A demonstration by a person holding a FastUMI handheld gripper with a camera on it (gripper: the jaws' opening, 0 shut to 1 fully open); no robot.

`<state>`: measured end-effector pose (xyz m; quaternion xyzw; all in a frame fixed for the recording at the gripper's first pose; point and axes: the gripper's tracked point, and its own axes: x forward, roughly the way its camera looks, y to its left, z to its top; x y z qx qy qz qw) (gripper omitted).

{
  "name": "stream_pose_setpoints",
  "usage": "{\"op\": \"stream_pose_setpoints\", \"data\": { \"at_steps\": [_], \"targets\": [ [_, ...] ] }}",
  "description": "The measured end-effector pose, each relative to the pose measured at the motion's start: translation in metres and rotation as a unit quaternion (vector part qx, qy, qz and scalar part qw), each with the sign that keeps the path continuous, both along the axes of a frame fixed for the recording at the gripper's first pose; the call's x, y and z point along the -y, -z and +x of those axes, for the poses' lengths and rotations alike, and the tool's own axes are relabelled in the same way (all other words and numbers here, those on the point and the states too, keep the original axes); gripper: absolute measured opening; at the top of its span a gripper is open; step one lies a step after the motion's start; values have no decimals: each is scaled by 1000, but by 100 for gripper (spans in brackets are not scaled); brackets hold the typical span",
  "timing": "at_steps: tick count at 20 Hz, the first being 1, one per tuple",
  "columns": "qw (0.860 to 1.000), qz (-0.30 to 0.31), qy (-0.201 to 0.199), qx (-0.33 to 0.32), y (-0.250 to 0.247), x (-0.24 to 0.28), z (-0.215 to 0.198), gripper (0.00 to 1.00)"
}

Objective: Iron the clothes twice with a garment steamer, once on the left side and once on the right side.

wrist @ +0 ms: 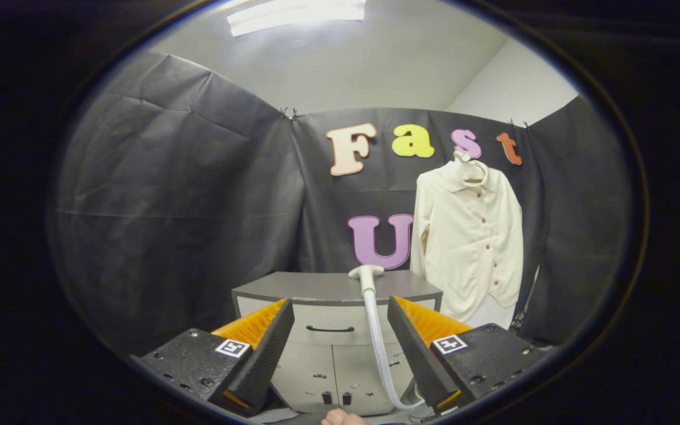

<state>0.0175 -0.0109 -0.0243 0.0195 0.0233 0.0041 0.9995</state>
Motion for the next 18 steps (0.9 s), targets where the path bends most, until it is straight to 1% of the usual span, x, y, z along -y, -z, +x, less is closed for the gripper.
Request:
{"op": "stream_pose_setpoints", "data": {
  "at_steps": [3, 6, 10, 18],
  "targets": [
    [1000, -4, 3, -7, 9, 6, 22, 97],
    [1000, 0, 7, -16, 20, 13, 51, 97],
    [999, -10, 9, -29, 33, 25, 90, 97],
    [1000, 1, -2, -31, 44, 32, 159, 97]
  ]
}}
